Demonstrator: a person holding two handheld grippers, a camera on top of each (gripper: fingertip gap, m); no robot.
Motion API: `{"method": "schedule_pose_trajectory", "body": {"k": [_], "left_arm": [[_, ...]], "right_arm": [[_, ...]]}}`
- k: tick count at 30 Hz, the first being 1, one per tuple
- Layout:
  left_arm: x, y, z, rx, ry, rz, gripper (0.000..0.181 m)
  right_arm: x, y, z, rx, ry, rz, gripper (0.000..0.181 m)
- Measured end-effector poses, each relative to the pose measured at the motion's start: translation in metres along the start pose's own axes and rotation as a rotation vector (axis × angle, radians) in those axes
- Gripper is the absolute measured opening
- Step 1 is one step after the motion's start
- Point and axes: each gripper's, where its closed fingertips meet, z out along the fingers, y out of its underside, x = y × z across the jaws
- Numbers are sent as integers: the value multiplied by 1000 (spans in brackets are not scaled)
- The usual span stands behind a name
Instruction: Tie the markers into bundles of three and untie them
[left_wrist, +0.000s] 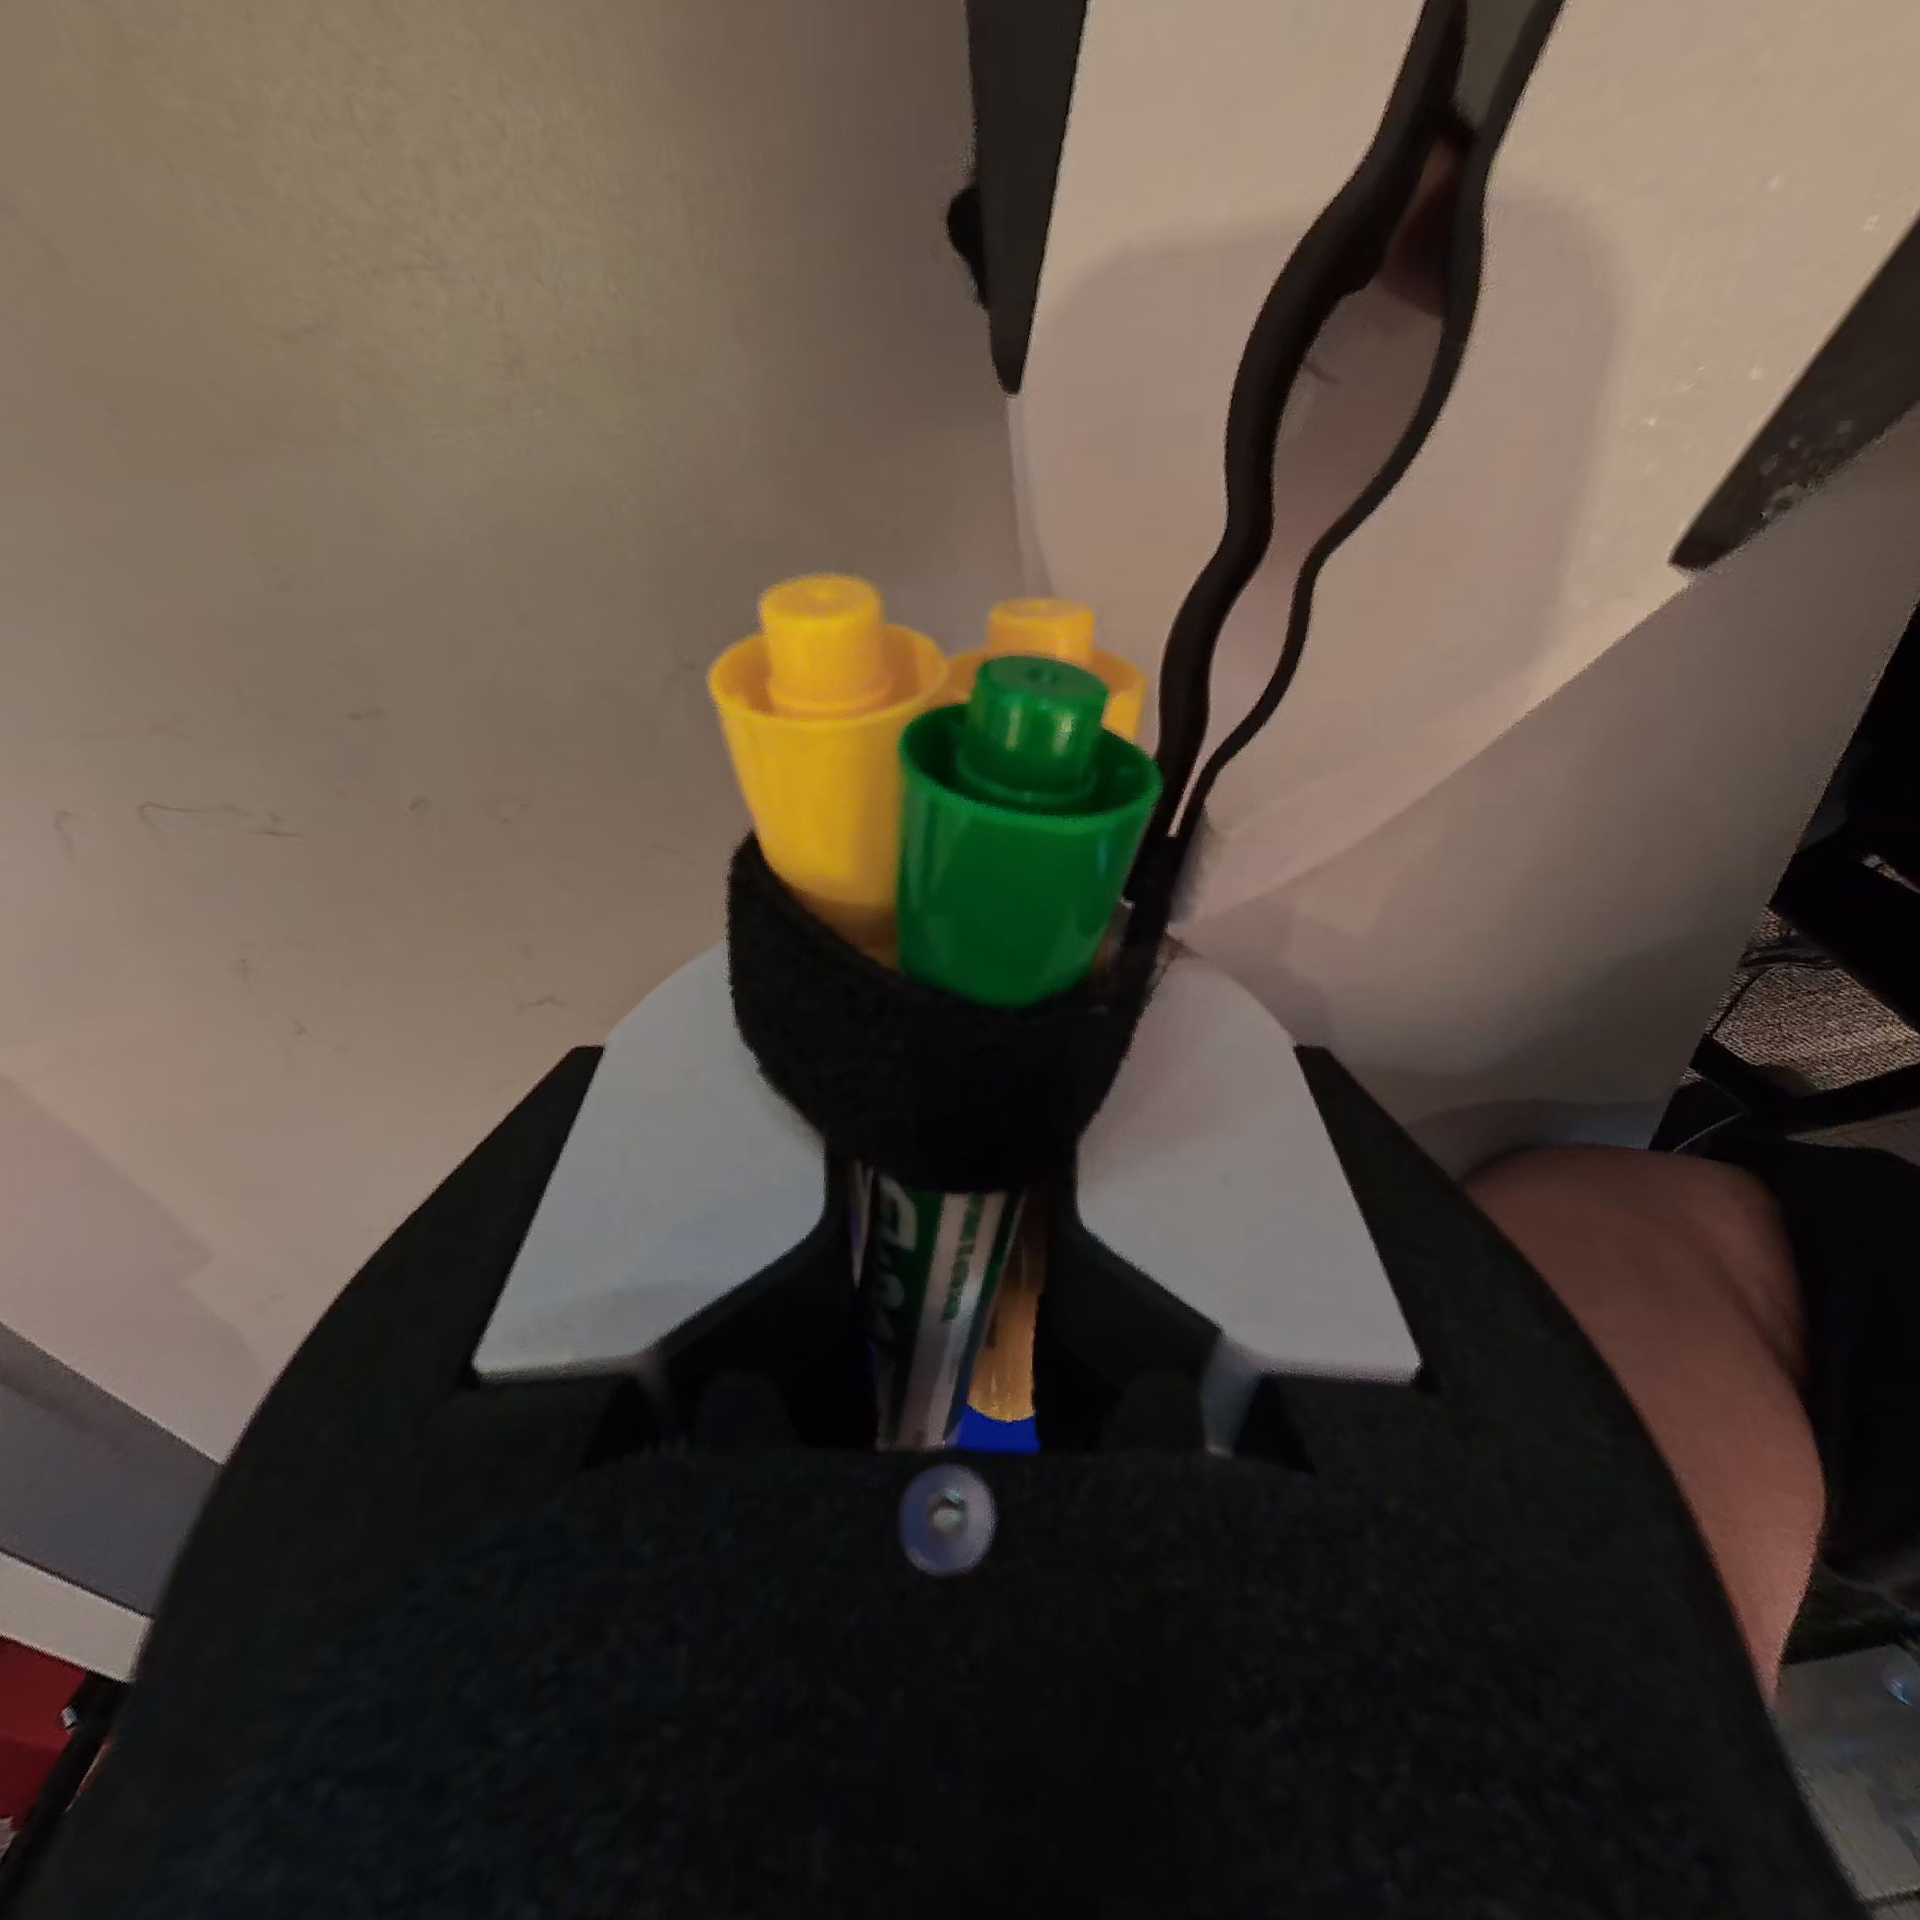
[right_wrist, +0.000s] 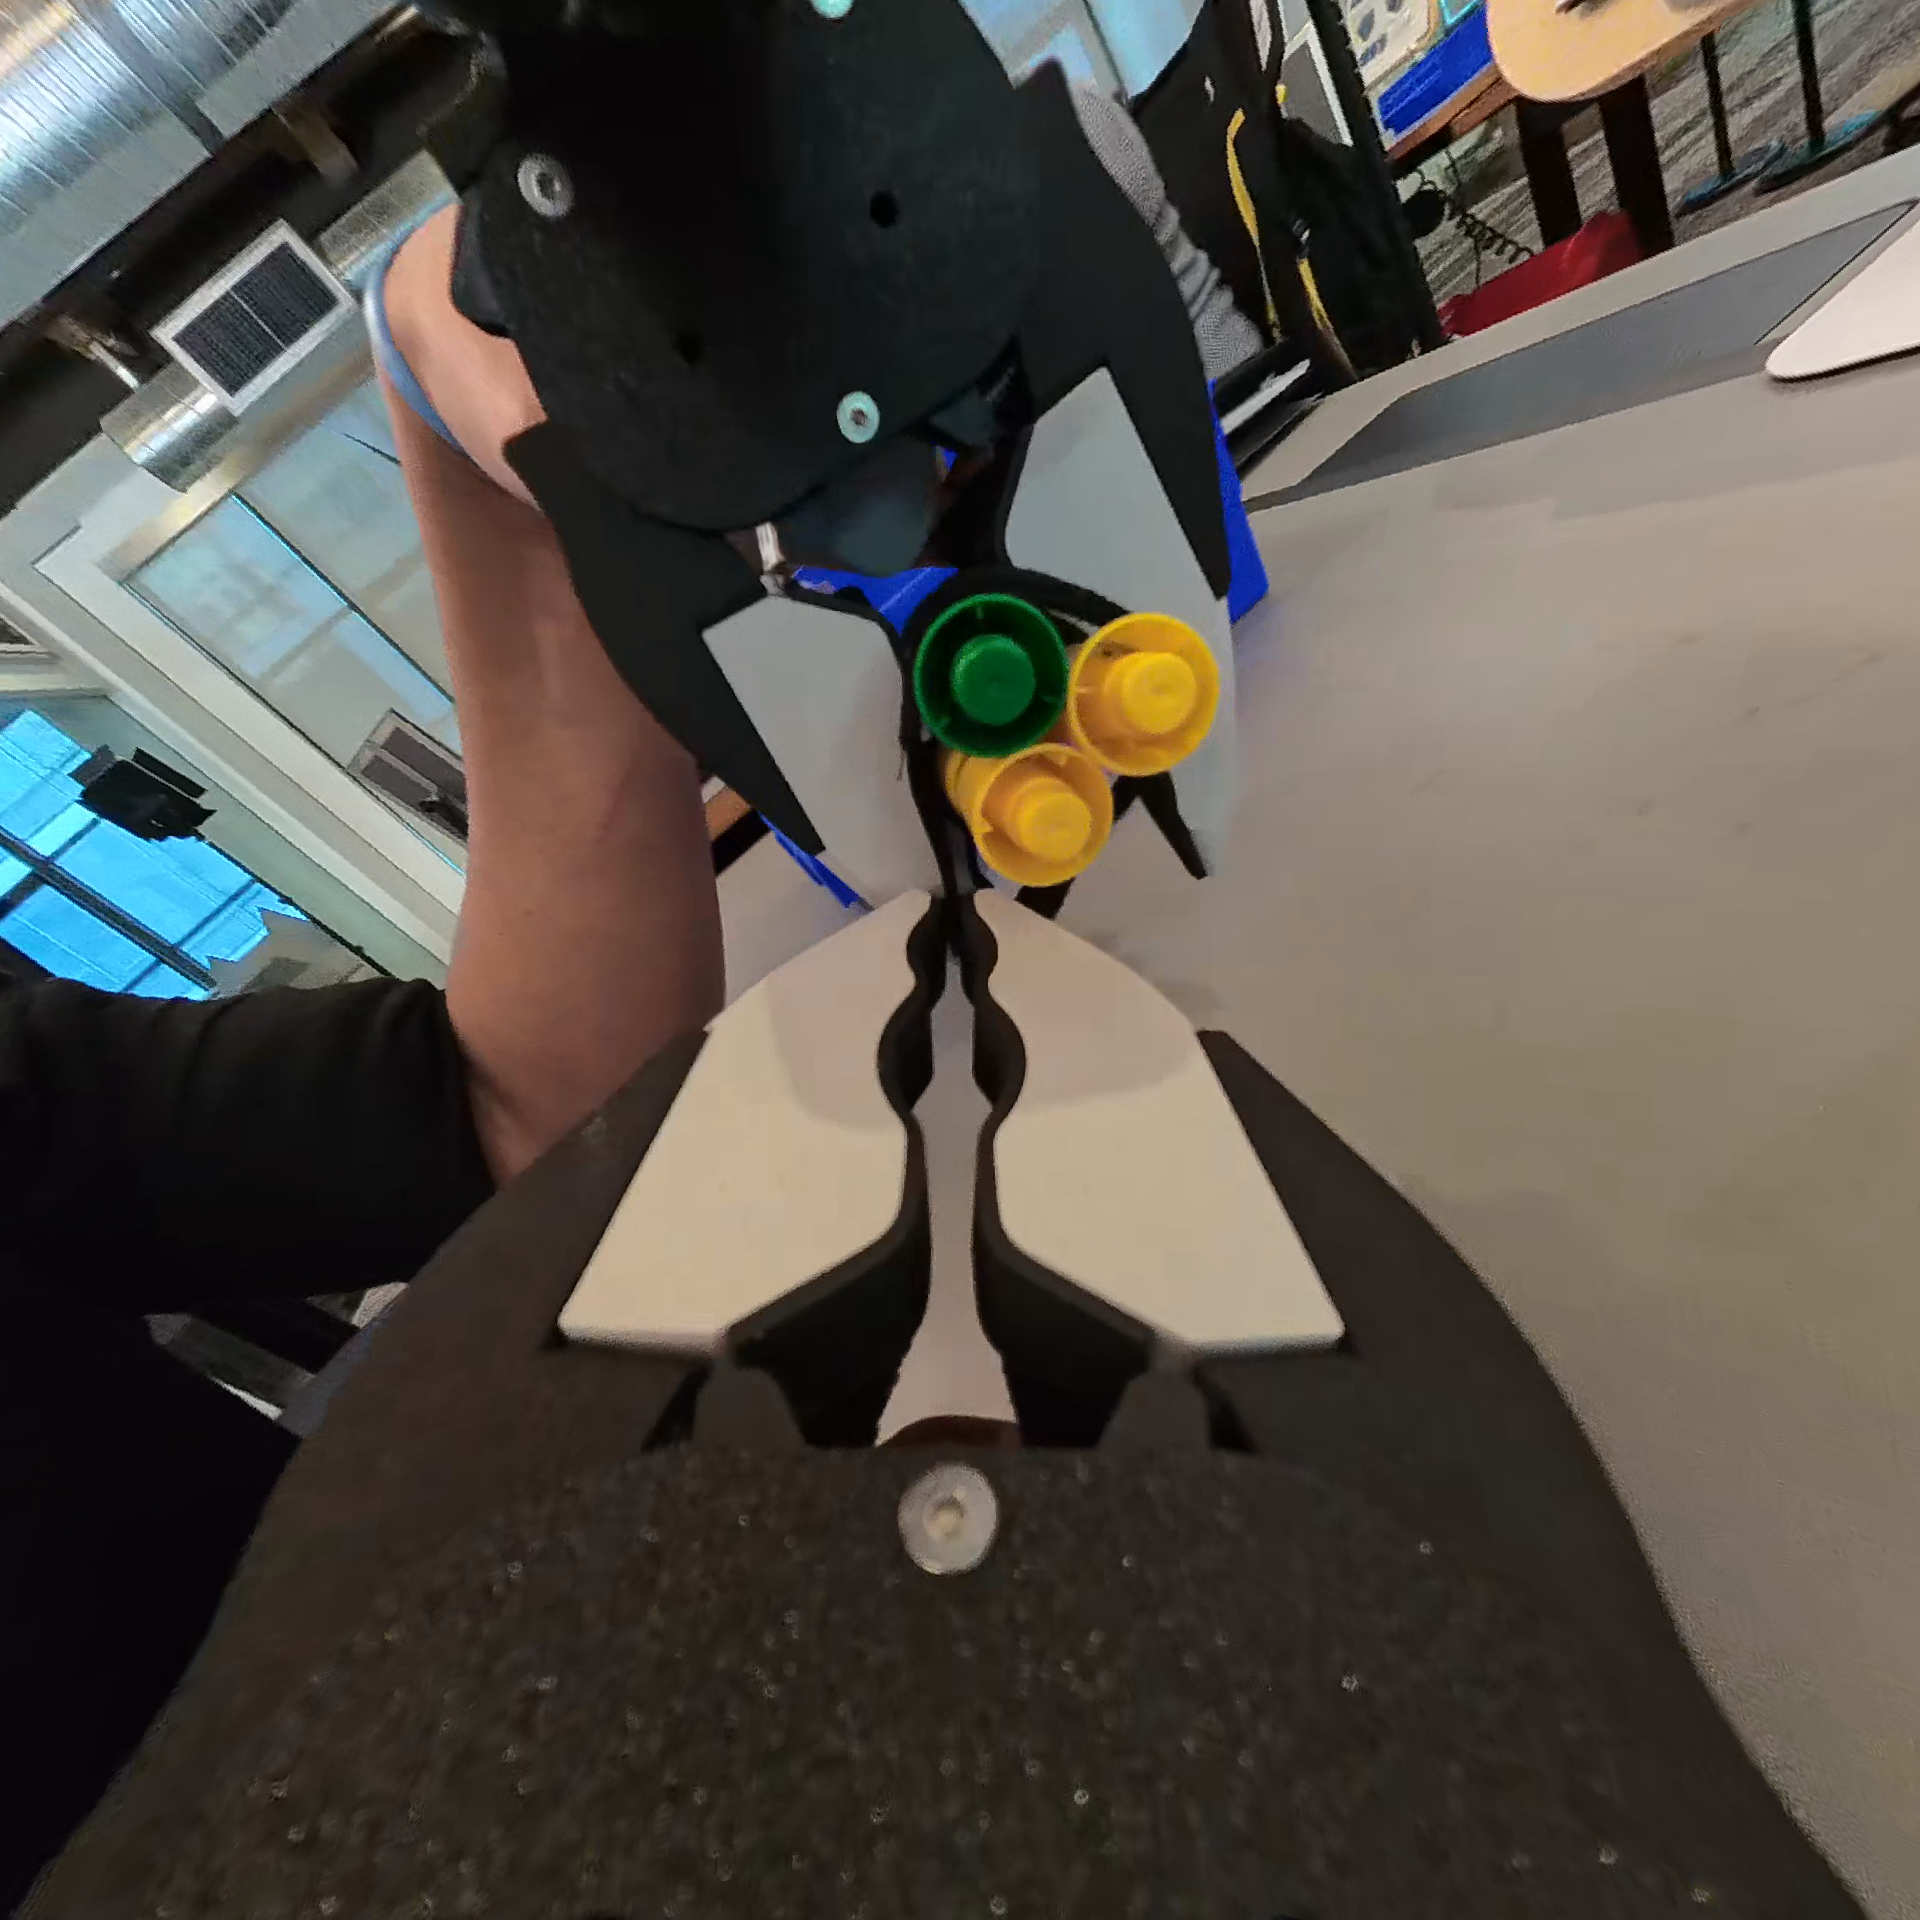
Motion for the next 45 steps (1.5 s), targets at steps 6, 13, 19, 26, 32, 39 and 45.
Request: {"method": "schedule_pose_trajectory", "body": {"k": [6, 13, 19, 26, 32, 39, 45], "left_arm": [[-1, 0, -3, 12, -8, -5, 41], [1, 0, -4, 28, 2, -1, 41], [1, 0, -5, 29, -6, 1, 41], [0, 3, -6, 32, -5, -11, 40], [1, 3, -5, 28, 2, -11, 40], [2, 3, -5, 27, 3, -10, 41], [4, 0, -5, 29, 5, 4, 41]], "right_arm": [[-14, 2, 0, -14, -88, 31, 1], [-8, -1, -1, -27, -43, -27, 1], [-9, 2, -1, -57, -78, 11, 2], [-4, 2, -2, -86, -85, 2, 17], [7, -1, -5, -83, -14, -54, 35], [20, -3, -5, -76, 83, -126, 65], [19, -10, -4, -71, 68, -244, 92]]}}
